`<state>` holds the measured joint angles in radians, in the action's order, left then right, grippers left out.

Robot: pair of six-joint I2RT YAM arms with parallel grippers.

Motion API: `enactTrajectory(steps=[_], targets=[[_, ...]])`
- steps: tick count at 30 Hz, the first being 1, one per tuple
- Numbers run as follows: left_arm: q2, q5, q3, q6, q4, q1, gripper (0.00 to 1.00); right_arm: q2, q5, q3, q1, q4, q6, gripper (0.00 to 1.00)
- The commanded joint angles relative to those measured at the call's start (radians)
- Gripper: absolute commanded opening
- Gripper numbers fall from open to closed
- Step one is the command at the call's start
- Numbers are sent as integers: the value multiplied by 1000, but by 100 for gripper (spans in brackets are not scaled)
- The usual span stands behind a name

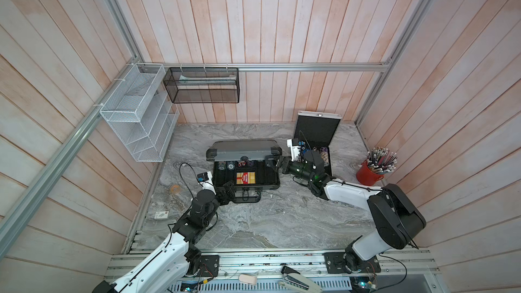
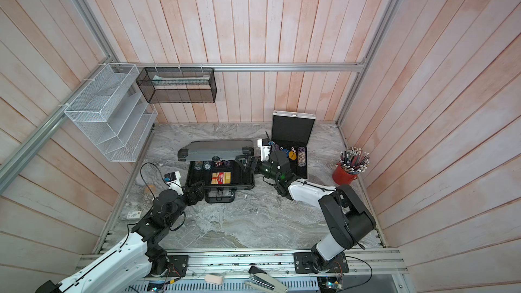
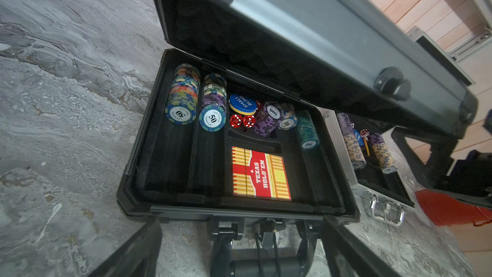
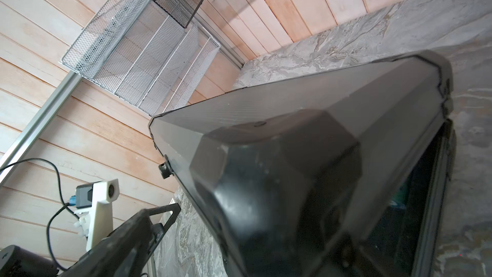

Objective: Open the poker set cases
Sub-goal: Open the case lid on the poker set case.

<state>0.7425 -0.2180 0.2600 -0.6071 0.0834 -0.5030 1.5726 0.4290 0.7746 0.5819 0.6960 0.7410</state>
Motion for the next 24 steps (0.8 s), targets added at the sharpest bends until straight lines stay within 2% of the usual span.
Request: enactTrajectory(steps=[1,8,24], targets=[[26,-13,5,-13,33,20,96,-24,16,52,-15,-7,-60,99],[110,105,16,-37,48,152,96,-5,17,95,-43,-28,-94,99],[359,252,85,-52,99,302,96,126,52,282,-94,-43,-112,99]])
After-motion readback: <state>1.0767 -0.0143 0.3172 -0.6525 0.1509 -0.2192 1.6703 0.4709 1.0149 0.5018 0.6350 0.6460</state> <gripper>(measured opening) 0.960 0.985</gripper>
